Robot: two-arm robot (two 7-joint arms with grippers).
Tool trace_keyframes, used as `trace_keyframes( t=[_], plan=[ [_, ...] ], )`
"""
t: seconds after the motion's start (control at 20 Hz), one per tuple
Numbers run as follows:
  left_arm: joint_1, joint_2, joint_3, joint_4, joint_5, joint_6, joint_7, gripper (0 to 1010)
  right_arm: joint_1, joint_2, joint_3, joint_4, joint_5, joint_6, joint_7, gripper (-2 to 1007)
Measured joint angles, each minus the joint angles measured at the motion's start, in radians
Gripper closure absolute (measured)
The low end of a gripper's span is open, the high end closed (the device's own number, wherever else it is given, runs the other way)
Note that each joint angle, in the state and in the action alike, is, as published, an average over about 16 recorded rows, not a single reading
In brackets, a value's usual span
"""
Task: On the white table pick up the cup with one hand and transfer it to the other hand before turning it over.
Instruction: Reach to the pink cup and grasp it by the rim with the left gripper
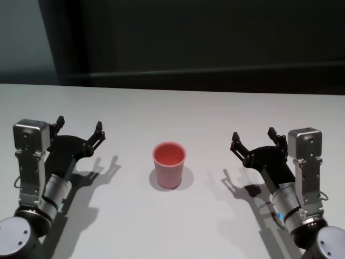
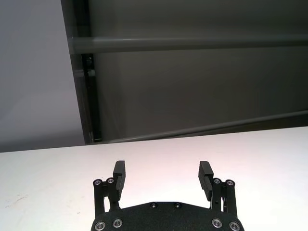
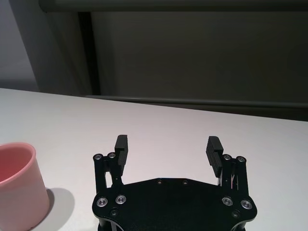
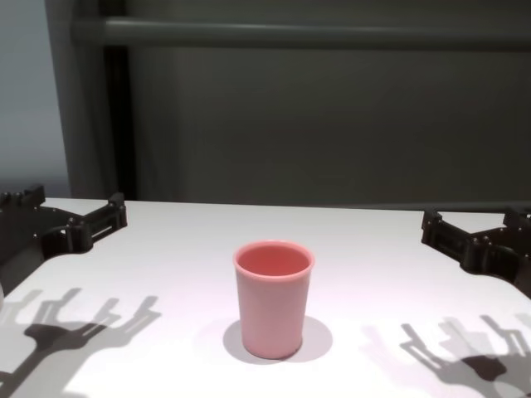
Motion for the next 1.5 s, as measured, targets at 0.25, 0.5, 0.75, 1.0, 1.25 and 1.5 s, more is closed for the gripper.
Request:
trace_keyframes(
  t=[0.25,0.5,0.75,1.0,1.25,1.5],
  plan=[
    [0.000,0.000,0.000,0.000,0.000,0.000,0.000,9,0.000,0.000,0.000,0.000,0.000,0.000,0.000,5],
    [0.000,0.000,0.000,0.000,0.000,0.000,0.000,9,0.000,0.000,0.000,0.000,0.000,0.000,0.000,5],
    [0.000,0.000,0.000,0.000,0.000,0.000,0.000,9,0.000,0.000,0.000,0.000,0.000,0.000,0.000,5],
    [0.000,0.000,0.000,0.000,0.000,0.000,0.000,9,0.000,0.000,0.000,0.000,0.000,0.000,0.000,5],
    [0.000,0.000,0.000,0.000,0.000,0.000,0.000,9,0.000,0.000,0.000,0.000,0.000,0.000,0.000,5],
    [0.000,0.000,0.000,0.000,0.000,0.000,0.000,9,0.000,0.000,0.000,0.000,0.000,0.000,0.000,5]
  ],
)
